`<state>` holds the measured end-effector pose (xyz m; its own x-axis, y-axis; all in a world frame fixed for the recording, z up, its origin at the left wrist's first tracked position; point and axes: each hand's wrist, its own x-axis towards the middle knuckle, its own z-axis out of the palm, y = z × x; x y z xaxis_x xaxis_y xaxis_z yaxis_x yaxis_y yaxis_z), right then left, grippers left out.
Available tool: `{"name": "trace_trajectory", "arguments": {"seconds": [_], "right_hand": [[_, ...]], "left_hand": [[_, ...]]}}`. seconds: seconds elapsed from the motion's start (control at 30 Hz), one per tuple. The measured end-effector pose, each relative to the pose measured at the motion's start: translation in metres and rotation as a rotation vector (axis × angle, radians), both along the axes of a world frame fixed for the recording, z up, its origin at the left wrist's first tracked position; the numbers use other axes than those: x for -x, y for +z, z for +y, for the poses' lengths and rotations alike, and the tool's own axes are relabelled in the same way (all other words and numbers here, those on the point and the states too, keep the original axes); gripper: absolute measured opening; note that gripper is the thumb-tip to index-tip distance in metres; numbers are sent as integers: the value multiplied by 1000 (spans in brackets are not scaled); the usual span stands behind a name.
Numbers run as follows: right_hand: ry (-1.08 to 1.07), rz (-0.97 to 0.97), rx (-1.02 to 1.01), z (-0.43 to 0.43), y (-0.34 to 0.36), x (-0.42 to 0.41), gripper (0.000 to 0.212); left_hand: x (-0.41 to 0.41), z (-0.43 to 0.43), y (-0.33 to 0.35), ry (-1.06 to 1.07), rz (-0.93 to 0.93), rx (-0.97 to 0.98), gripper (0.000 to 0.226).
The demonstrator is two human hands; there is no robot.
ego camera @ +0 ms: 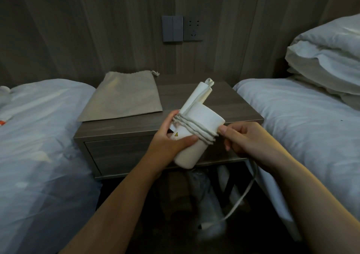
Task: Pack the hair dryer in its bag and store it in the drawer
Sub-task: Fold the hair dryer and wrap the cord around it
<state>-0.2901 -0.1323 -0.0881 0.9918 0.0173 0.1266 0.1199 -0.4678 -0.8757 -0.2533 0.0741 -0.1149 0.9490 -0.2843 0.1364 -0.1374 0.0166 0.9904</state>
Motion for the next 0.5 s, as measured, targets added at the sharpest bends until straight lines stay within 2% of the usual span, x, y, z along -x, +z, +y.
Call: {"name": "trace_trajectory", "arguments": {"seconds": [0.17,0.3,0.4,0.5], "right_hand": [[-123,-60,109,12,-2,2,38],[-90,-25,83,13,-2,4,37],[-63,-24,216,18,-1,4,43],[-12,10,329,21,-1,3,41]], "left_hand": [[4,-8,-2,74,-46,-38,62],[4,-9,-2,115,-113,-92,79],[3,-7,-3,148,-119,-104,85],[3,-1,0,154,-152,-211,97]]}}
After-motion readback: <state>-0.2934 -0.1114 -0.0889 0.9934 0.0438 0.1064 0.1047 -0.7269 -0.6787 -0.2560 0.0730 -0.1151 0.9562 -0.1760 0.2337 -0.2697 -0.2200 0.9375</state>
